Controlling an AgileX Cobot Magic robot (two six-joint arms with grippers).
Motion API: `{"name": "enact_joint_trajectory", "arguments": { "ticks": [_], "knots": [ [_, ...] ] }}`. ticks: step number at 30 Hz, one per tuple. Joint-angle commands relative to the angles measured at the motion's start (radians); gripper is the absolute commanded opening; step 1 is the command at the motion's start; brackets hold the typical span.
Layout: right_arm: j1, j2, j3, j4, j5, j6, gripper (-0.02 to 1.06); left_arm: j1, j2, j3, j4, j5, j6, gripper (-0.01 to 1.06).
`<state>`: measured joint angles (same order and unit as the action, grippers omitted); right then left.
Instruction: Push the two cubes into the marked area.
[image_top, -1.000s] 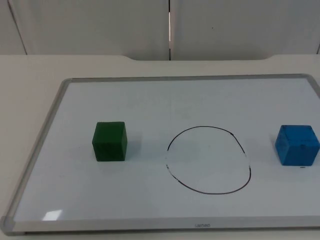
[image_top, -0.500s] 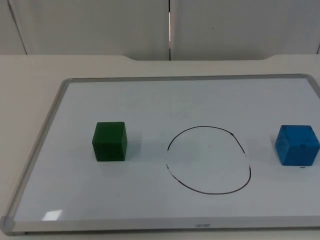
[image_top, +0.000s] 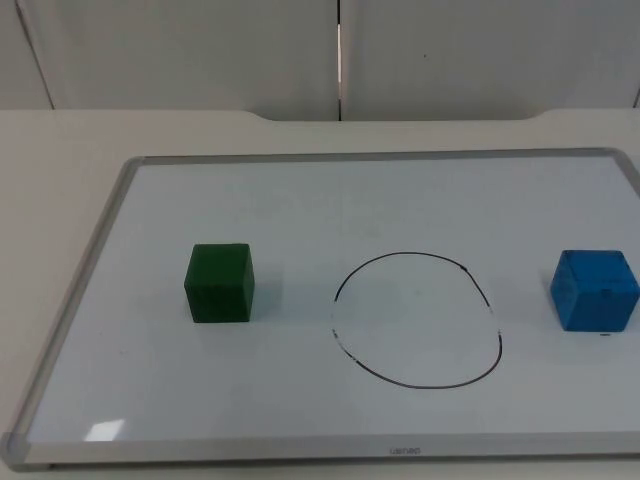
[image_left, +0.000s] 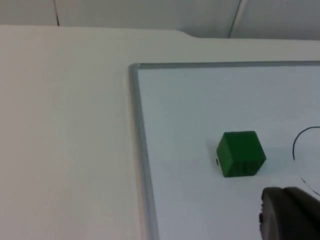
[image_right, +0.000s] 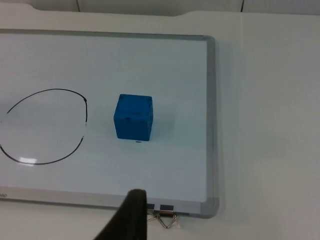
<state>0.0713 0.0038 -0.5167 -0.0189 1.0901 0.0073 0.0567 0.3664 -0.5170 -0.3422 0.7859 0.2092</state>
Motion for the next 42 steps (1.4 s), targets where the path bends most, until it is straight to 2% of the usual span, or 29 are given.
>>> {"name": "enact_joint_trajectory", "arguments": {
  "ticks": [1,10,16,19,26,38,42],
  "knots": [
    [0.002,-0.004,0.000,0.003,-0.012,0.004,1.05,0.001,0.038,-0.006,-0.042,-0.059,0.033,0.00],
    [-0.039,-0.004,0.000,0.004,-0.012,0.004,1.05,0.001,0.145,-0.006,-0.049,-0.147,0.038,0.00],
    [-0.039,-0.004,0.000,0.004,-0.012,0.004,1.05,0.001,0.247,-0.006,-0.162,-0.199,0.101,0.00],
    [-0.039,-0.004,0.000,0.004,-0.012,0.004,1.05,0.001,0.280,-0.006,-0.206,-0.199,0.148,0.00],
    [-0.039,-0.004,0.000,0.004,-0.012,0.004,1.05,0.001,0.375,-0.006,-0.423,-0.195,0.378,0.00],
    [-0.039,-0.004,0.000,0.004,-0.012,0.004,1.05,0.001,0.382,-0.006,-0.441,-0.192,0.412,0.00],
    [-0.039,-0.004,0.000,0.004,-0.012,0.004,1.05,0.001,0.382,-0.006,-0.500,-0.196,0.453,0.00]
  ]
}}
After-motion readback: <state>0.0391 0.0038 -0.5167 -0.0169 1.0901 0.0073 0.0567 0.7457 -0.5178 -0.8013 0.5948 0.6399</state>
